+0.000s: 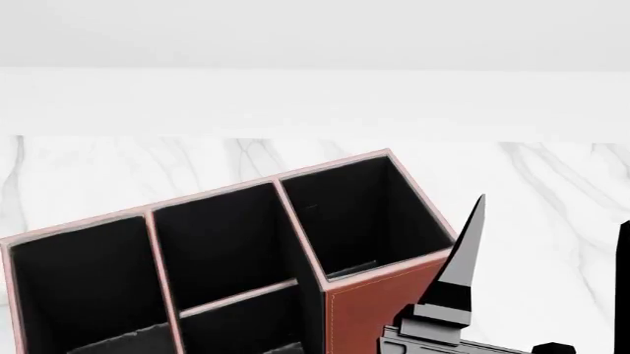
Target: Pick up the book and place it in the front compartment of the caddy.
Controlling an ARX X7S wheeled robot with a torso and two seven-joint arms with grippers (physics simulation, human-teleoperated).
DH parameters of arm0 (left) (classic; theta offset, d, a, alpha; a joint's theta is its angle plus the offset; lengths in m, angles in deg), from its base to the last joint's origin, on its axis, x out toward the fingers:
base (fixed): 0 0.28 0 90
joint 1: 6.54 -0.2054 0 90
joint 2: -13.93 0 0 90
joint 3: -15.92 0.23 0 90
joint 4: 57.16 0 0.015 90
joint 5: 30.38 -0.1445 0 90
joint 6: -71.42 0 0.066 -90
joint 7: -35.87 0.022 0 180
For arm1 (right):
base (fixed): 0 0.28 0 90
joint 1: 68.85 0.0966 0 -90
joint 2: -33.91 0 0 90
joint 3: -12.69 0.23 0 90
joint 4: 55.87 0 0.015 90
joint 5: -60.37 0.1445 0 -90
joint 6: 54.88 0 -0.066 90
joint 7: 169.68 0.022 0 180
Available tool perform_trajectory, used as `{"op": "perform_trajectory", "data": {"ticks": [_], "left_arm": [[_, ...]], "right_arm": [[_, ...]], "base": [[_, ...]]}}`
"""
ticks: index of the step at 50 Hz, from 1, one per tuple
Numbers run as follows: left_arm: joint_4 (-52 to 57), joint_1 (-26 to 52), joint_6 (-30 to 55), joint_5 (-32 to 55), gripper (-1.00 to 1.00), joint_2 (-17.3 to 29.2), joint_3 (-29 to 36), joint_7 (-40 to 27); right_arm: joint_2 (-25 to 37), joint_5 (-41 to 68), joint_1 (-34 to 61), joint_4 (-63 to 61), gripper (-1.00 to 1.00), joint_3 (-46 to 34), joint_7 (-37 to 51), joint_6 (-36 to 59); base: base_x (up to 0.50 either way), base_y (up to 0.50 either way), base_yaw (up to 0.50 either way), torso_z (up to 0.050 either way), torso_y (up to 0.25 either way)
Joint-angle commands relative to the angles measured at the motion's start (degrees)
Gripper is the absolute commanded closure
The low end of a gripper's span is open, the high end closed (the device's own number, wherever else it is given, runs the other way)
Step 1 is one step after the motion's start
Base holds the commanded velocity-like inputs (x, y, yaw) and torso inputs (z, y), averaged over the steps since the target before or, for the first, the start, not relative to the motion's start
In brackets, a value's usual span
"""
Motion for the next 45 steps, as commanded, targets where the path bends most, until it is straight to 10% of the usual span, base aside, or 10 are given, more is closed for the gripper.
{"op": "perform_trajectory", "data": {"ticks": [1, 40, 41, 45], "left_arm": [[-1.23, -1.42, 0.20, -1.72, -1.00, -1.81, -0.31, 3.05], [-5.06, -3.78, -2.64, -9.29, -1.00, -1.72, 2.97, 7.24], [-5.19, -3.77, -2.71, -9.49, 1.00, -1.75, 3.02, 7.33], [-4.85, -3.47, -2.43, -9.23, 1.00, -1.71, 3.14, 7.52]], "right_arm": [[-0.81, -0.78, 0.19, -0.33, -1.00, 1.02, -1.60, 0.06], [0.06, -0.55, 0.26, 0.01, -1.00, 0.40, -0.75, -0.73], [0.07, -0.60, 0.21, 0.11, -1.00, 0.38, -0.75, -0.85], [0.12, -0.61, 0.23, 0.23, -1.00, 0.28, -0.73, -1.02]], "base": [[0.00, 0.00, 0.00, 0.000, 0.000], [0.00, 0.00, 0.00, 0.000, 0.000], [0.00, 0.00, 0.00, 0.000, 0.000], [0.00, 0.00, 0.00, 0.000, 0.000]]}}
